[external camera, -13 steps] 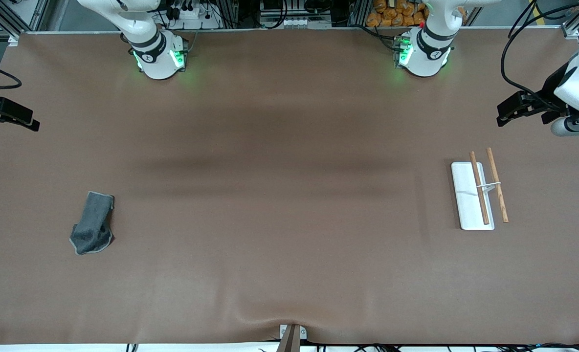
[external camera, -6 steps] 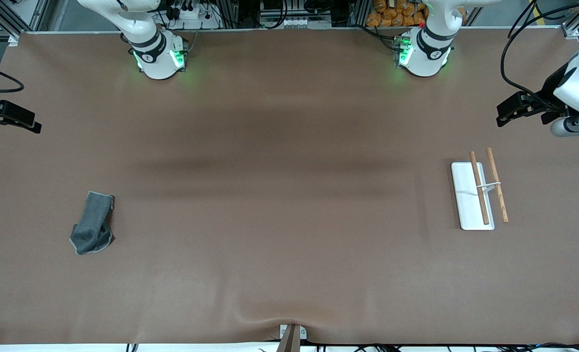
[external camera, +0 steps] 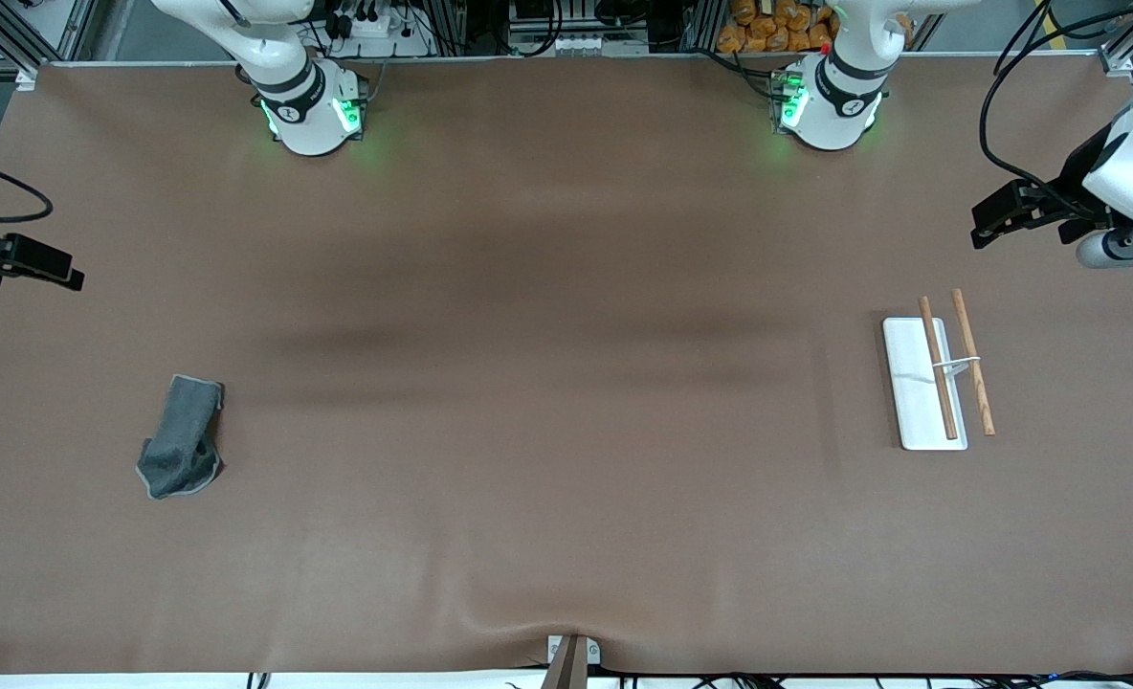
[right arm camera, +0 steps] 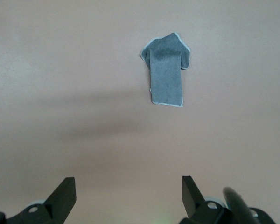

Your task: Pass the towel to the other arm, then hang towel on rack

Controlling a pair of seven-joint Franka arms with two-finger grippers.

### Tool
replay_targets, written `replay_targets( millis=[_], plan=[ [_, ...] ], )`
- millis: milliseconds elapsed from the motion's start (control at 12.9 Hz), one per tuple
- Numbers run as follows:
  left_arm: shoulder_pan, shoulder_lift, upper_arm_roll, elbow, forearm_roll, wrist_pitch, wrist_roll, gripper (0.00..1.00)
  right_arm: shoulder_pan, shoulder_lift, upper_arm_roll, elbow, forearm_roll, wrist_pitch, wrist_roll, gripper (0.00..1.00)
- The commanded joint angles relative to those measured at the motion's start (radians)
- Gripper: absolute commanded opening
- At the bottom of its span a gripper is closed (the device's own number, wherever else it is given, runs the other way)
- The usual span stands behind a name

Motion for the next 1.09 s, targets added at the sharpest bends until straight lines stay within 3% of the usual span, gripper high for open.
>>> replay_targets(
  millis=[0,467,622,1011],
  plan=[
    [0.006,0.009,-0.001,0.015,-0.025,-0.009,0.015,1.0,-0.025,0.07,0.005,0.015,-0.017,0.013,0.005,1.0],
    [0.006,0.015,-0.001,0.017,-0.025,-0.008,0.017,1.0,-0.053,0.225,0.003,0.016,-0.037,0.143,0.015,1.0],
    [0.006,0.015,-0.001,0.015,-0.025,-0.006,0.015,1.0,-0.107,0.26,0.005,0.022,-0.033,0.168,0.007,1.0],
    [0.006,0.015,-0.001,0.017,-0.025,-0.006,0.015,1.0,-0.141,0.377,0.005,0.021,-0.034,0.355,-0.001,1.0]
  ],
)
